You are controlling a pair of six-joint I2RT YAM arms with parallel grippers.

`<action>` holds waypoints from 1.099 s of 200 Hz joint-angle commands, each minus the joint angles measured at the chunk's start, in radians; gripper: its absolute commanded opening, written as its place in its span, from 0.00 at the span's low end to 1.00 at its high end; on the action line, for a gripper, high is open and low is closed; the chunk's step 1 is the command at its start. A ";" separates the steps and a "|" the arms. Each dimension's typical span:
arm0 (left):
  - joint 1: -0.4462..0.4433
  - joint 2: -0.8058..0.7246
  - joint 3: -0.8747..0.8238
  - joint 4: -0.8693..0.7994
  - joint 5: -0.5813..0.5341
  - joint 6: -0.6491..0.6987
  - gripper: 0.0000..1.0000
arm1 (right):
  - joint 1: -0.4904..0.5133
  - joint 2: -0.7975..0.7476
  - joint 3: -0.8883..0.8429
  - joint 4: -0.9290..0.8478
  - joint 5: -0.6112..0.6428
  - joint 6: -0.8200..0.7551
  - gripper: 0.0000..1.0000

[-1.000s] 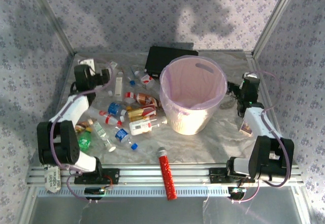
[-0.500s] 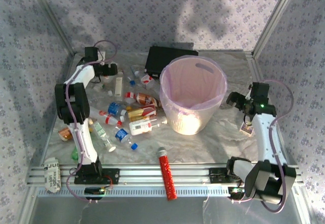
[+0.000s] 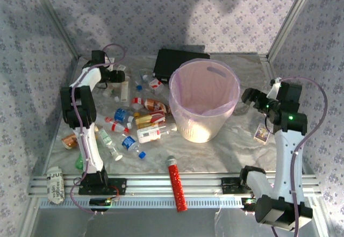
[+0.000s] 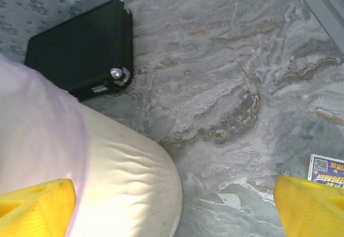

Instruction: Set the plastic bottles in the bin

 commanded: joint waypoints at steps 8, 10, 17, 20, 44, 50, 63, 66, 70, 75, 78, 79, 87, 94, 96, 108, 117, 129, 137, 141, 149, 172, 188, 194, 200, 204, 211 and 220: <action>0.006 0.033 0.029 -0.037 -0.012 0.033 0.70 | -0.007 -0.024 0.063 -0.077 -0.033 0.012 0.96; 0.006 0.032 0.030 -0.036 -0.014 0.033 0.68 | -0.006 -0.025 0.064 -0.079 -0.033 0.011 0.96; 0.006 0.028 0.031 -0.030 -0.015 0.034 0.64 | -0.006 -0.027 0.099 -0.086 -0.034 0.009 0.96; 0.006 0.025 0.031 -0.026 -0.017 0.034 0.64 | -0.006 -0.028 0.106 -0.088 -0.035 0.007 0.96; 0.006 -0.010 0.044 -0.020 -0.030 0.023 0.62 | -0.006 -0.034 0.160 -0.097 -0.047 0.002 0.95; 0.005 -0.025 0.045 -0.018 -0.032 0.019 0.62 | -0.006 -0.036 0.178 -0.099 -0.052 0.003 0.95; 0.006 -0.066 0.044 -0.006 -0.037 0.012 0.63 | -0.006 -0.030 0.220 -0.103 -0.073 0.007 0.94; 0.005 -0.077 0.043 -0.004 -0.039 0.009 0.63 | -0.006 -0.029 0.231 -0.105 -0.079 0.008 0.94; 0.006 -0.092 0.043 -0.001 -0.041 0.004 0.63 | -0.006 -0.026 0.246 -0.105 -0.089 0.010 0.93; 0.006 -0.111 0.041 0.001 -0.043 -0.002 0.63 | -0.005 -0.022 0.263 -0.105 -0.104 0.015 0.93; 0.006 -0.123 0.039 0.004 -0.045 -0.005 0.63 | -0.005 -0.021 0.271 -0.103 -0.114 0.018 0.93; 0.007 -0.128 0.038 0.006 -0.045 -0.008 0.63 | -0.005 -0.020 0.275 -0.102 -0.117 0.018 0.92; 0.005 -0.163 0.030 0.015 -0.041 -0.023 0.63 | 0.000 -0.013 0.302 -0.095 -0.145 0.029 0.92; 0.006 -0.195 0.020 0.024 -0.035 -0.034 0.63 | 0.009 -0.008 0.325 -0.086 -0.165 0.042 0.91; 0.006 -0.207 0.015 0.026 -0.033 -0.037 0.63 | 0.012 -0.006 0.333 -0.084 -0.171 0.045 0.91; 0.004 -0.270 -0.011 0.042 -0.022 -0.058 0.63 | 0.041 0.008 0.374 -0.072 -0.192 0.068 0.90; 0.000 -0.320 -0.036 0.053 -0.015 -0.070 0.63 | 0.071 0.021 0.410 -0.063 -0.196 0.084 0.89; -0.006 -0.387 -0.068 0.057 0.006 -0.083 0.63 | 0.133 0.035 0.446 -0.042 -0.189 0.108 0.89; -0.015 -0.433 -0.092 0.053 0.022 -0.087 0.63 | 0.184 0.046 0.463 -0.019 -0.175 0.128 0.88; -0.023 -0.457 -0.103 0.053 0.034 -0.088 0.63 | 0.212 0.052 0.470 -0.010 -0.164 0.136 0.88; -0.041 -0.505 -0.136 0.052 0.058 -0.091 0.63 | 0.282 0.068 0.483 0.009 -0.140 0.148 0.88; -0.123 -0.636 -0.211 0.032 0.132 -0.088 0.63 | 0.515 0.153 0.547 0.036 -0.035 0.131 0.87; -0.187 -0.720 -0.255 0.024 0.166 -0.096 0.63 | 0.673 0.251 0.632 0.027 0.027 0.092 0.87; -0.207 -0.751 -0.272 0.029 0.181 -0.109 0.63 | 0.724 0.290 0.667 0.026 0.041 0.080 0.87; -0.225 -0.782 -0.293 0.041 0.197 -0.126 0.63 | 0.767 0.328 0.701 0.021 0.052 0.071 0.87; -0.237 -0.803 -0.306 0.051 0.211 -0.136 0.63 | 0.786 0.354 0.723 0.019 0.054 0.064 0.87; -0.262 -0.833 -0.324 0.061 0.223 -0.147 0.63 | 0.825 0.397 0.760 0.022 0.056 0.057 0.88; -0.298 -0.869 -0.343 0.071 0.228 -0.152 0.63 | 0.859 0.451 0.802 0.024 0.053 0.056 0.88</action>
